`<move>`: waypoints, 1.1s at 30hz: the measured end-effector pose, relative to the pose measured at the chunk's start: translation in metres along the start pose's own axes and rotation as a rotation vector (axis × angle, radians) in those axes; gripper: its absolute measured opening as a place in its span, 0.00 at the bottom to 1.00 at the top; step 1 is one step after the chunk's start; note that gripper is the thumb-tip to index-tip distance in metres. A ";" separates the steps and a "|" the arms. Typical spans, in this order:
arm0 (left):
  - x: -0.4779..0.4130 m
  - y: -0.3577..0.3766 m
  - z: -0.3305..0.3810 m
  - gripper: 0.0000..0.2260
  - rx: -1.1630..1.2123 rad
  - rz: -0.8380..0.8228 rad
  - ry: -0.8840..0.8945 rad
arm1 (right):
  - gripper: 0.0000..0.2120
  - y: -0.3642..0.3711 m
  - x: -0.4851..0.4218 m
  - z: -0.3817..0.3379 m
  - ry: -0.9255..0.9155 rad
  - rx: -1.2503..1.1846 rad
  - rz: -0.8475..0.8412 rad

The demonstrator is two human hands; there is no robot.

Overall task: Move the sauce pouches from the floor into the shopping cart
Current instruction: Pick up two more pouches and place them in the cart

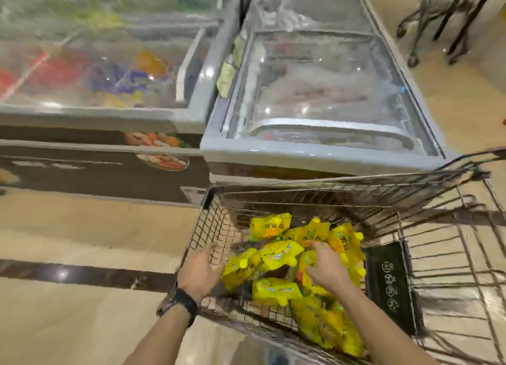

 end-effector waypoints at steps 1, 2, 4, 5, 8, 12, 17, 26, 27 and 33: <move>0.010 -0.019 -0.008 0.24 0.000 0.039 -0.019 | 0.29 -0.007 0.002 -0.024 -0.035 0.027 0.014; 0.020 -0.039 -0.016 0.24 -0.012 0.085 -0.031 | 0.30 -0.012 0.004 -0.050 -0.077 0.066 0.027; 0.045 -0.077 -0.038 0.25 -0.012 0.187 -0.041 | 0.31 -0.019 0.014 -0.103 -0.160 0.124 0.040; 0.060 -0.097 -0.051 0.26 -0.014 0.242 -0.045 | 0.32 -0.021 0.022 -0.134 -0.209 0.149 0.058; 0.119 -0.148 -0.101 0.27 -0.069 0.362 -0.117 | 0.34 -0.015 0.061 -0.232 -0.398 0.201 0.106; 0.216 -0.196 -0.181 0.28 -0.123 0.491 -0.288 | 0.34 0.026 0.127 -0.360 -0.661 0.293 0.106; 0.338 -0.236 -0.274 0.26 -0.149 0.623 -0.547 | 0.35 0.096 0.212 -0.485 -0.958 0.444 0.052; 0.486 -0.277 -0.374 0.29 -0.194 0.696 -0.881 | 0.38 0.185 0.319 -0.607 -1.289 0.654 0.018; 0.493 -0.280 -0.380 0.29 -0.181 0.703 -0.895 | 0.38 0.192 0.325 -0.615 -1.313 0.662 0.007; 0.496 -0.293 -0.407 0.30 -0.175 0.736 -0.954 | 0.34 0.220 0.333 -0.656 -1.378 0.694 -0.040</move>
Point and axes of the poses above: each hand's wrist, its own x-axis away from the middle knuckle, its own y-axis out of the palm, z = x × y, the point moved 5 cm from there along -x, towards the middle knuckle, and after that the axes turned 5 degrees about -z, right-handed, at the moved point
